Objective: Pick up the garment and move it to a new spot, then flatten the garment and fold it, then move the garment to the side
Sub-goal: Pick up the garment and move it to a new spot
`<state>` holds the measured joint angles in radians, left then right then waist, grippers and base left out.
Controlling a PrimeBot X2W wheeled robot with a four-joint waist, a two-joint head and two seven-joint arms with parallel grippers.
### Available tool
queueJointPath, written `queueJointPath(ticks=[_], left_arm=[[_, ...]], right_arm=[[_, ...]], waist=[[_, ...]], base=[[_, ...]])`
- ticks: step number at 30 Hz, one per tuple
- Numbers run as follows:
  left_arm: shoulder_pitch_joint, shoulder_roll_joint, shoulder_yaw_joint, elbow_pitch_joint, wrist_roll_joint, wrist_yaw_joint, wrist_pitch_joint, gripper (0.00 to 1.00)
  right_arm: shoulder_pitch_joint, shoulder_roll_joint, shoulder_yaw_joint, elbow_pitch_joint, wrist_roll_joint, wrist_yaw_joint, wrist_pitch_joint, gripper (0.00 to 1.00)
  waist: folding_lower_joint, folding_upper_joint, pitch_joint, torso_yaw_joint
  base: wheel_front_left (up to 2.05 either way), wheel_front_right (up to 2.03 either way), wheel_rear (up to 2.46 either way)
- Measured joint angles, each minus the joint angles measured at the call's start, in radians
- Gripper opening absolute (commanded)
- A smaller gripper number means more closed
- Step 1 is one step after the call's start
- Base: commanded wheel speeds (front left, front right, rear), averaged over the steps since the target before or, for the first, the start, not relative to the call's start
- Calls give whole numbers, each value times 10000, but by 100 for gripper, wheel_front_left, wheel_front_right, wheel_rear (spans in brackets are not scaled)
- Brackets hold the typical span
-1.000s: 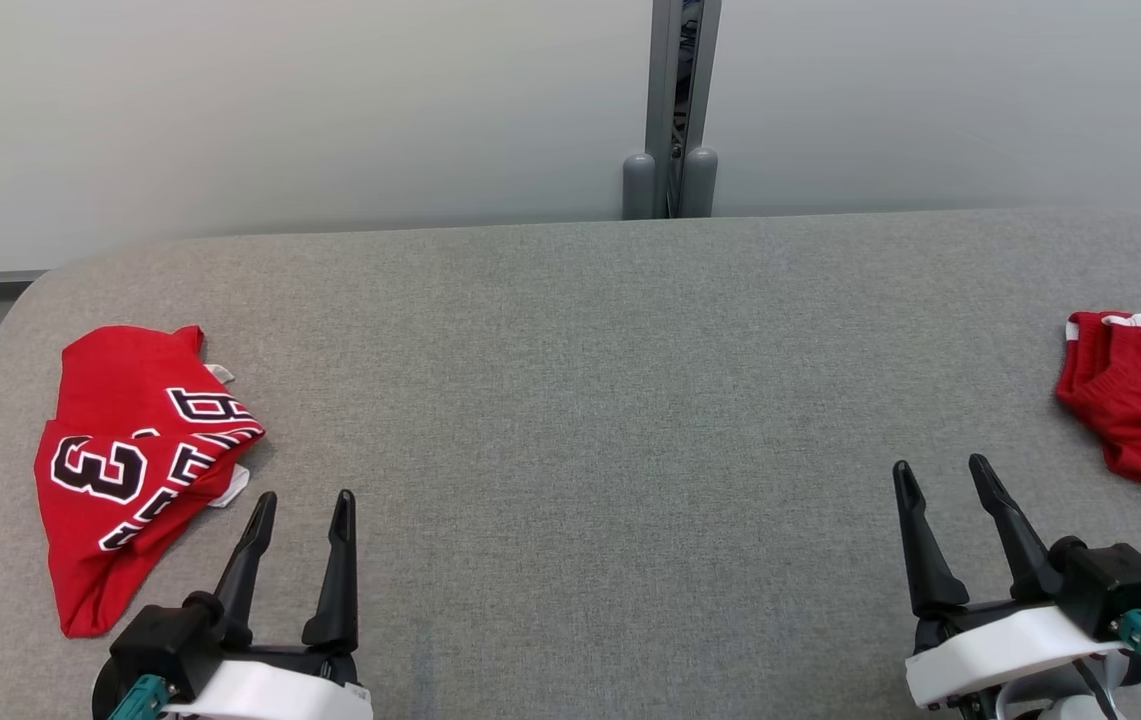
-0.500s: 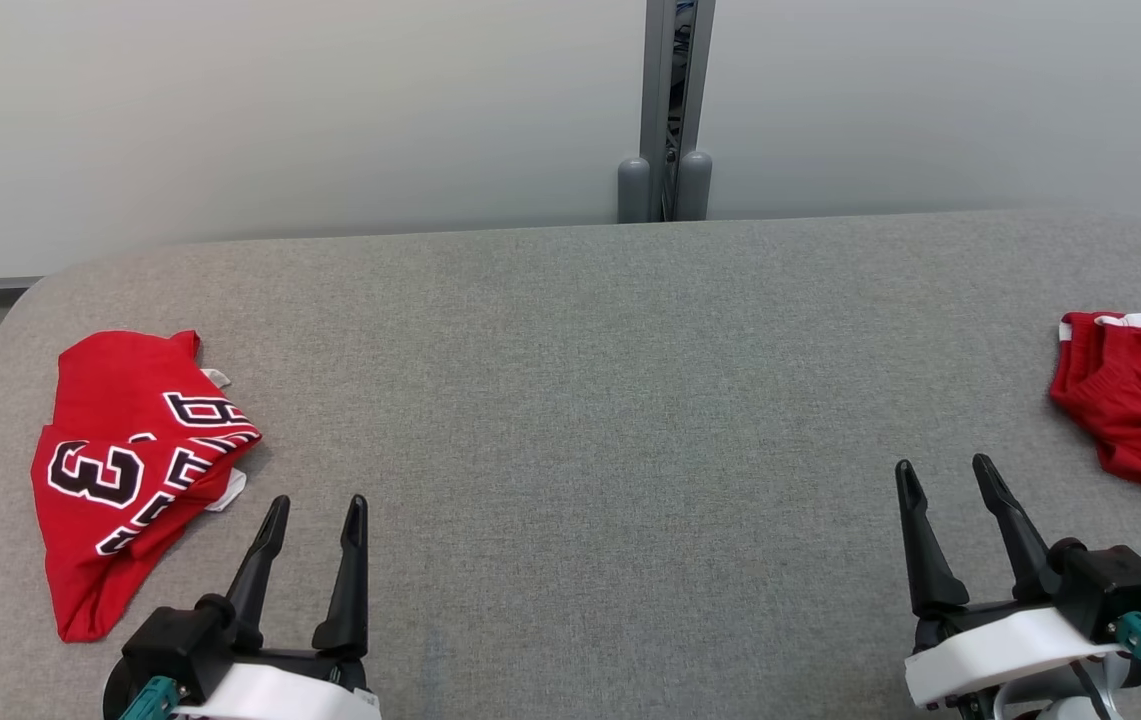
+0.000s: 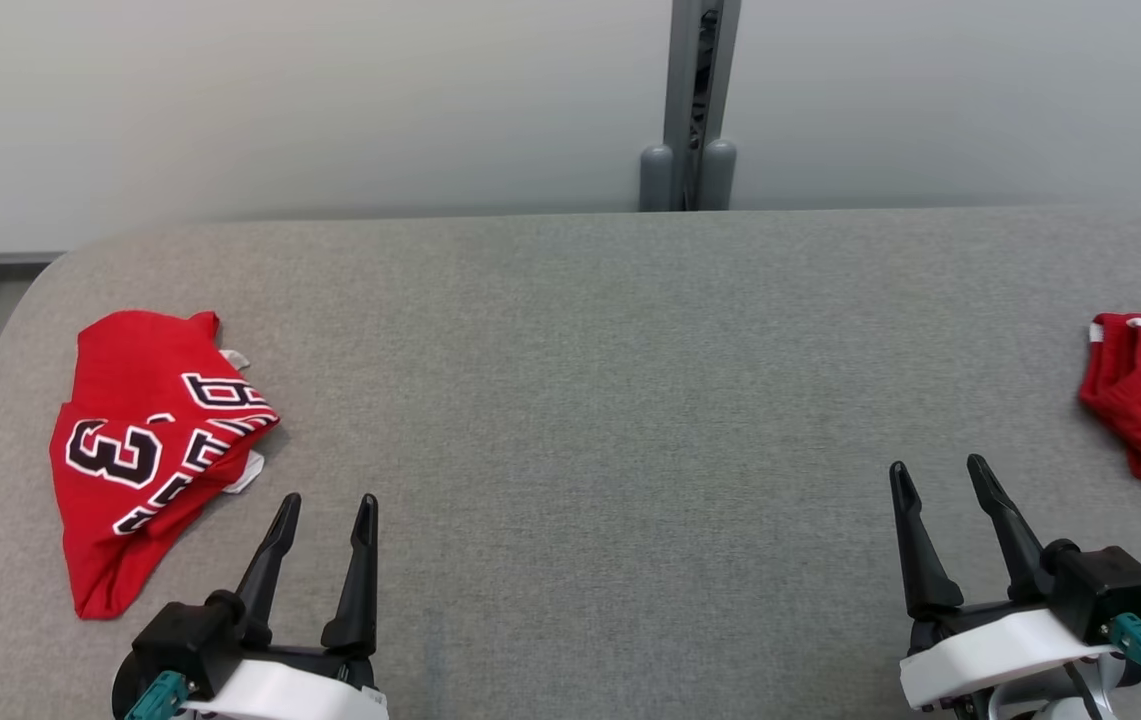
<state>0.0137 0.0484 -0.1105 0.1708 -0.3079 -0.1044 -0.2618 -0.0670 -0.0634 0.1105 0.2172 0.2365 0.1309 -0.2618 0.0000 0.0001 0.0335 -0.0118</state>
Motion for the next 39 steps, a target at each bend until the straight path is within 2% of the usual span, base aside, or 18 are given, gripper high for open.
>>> queueJointPath(ticks=[5, 13, 26, 33, 39], left_arm=[[-221, 0, 8, 6, 15, 0, 0, 100], [-260, 2, 27, 48, -19, 19, 2, 100], [73, 4, 249, 17, 94, 44, 0, 100], [377, 6, 299, 40, 198, -2, 2, 100], [449, 4, 303, 29, 236, -13, 2, 100]], right_arm=[[-60, -6, 50, -17, -12, 0, 0, 100], [-160, -31, 117, 54, -71, 0, 0, 100], [-66, -4, 332, 257, 19, 0, 0, 100], [87, 48, 487, 397, 98, 0, 0, 100], [116, 75, 558, 449, 113, 0, 0, 100]], waist=[[0, 0, 267, 472], [-1, 0, 478, 1631], [0, 0, 30, 3545], [0, 0, -389, 4138], [0, 0, -583, 4318]], base=[[0, 0, 0], [0, 0, 0], [0, 0, 0], [0, 0, 0], [0, 0, 0]])
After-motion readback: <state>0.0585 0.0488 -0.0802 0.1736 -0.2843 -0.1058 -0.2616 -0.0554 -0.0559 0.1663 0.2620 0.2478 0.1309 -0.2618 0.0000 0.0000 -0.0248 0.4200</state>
